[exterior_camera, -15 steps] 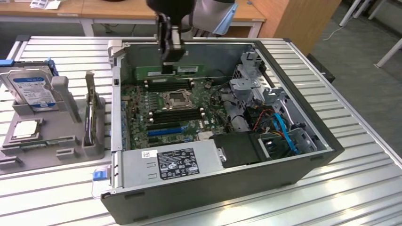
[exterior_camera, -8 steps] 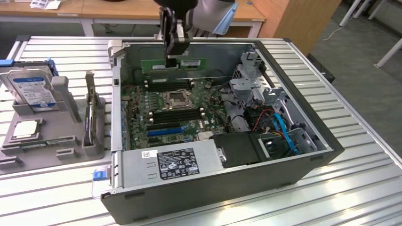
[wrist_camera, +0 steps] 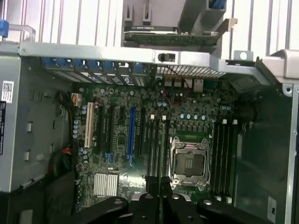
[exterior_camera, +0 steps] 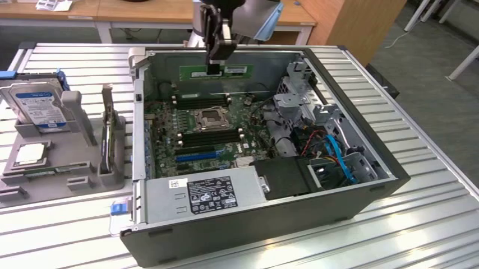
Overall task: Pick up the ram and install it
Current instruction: 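Pick up the ram and move it above insertion slot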
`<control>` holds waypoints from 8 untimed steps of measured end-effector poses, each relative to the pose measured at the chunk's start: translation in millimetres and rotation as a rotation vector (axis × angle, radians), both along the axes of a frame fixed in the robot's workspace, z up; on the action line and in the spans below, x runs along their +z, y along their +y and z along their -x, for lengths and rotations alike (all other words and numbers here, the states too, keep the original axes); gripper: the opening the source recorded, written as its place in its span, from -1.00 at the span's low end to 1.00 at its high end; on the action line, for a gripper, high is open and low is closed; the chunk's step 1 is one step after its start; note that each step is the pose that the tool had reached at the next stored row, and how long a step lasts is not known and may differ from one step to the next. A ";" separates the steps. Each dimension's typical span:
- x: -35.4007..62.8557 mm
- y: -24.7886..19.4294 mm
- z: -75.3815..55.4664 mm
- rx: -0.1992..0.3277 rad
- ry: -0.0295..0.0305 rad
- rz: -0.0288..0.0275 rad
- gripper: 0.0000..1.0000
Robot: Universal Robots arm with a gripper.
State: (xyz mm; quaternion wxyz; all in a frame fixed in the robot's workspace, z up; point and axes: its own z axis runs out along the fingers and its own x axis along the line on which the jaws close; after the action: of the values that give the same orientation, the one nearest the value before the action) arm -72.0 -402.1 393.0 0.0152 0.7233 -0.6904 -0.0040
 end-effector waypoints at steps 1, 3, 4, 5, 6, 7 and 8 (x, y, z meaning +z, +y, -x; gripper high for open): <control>0.0 0.5 -3.2 0.000 0.0000 0.0001 -0.73; 0.0 4.0 -7.7 0.000 0.0000 0.0000 -0.73; 0.0 7.0 -8.7 0.000 0.0001 0.0001 -0.73; 0.0 9.2 -9.0 0.000 0.0002 0.0004 -0.73; 0.1 9.5 -9.0 0.000 0.0002 0.0006 -0.73; 0.0 9.4 -9.0 0.000 0.0001 0.0005 -0.73; 0.1 9.4 -9.0 0.000 0.0001 0.0006 -0.73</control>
State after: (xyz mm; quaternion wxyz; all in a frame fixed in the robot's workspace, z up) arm -63.0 -392.7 393.1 0.0154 0.7233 -0.6903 -0.0039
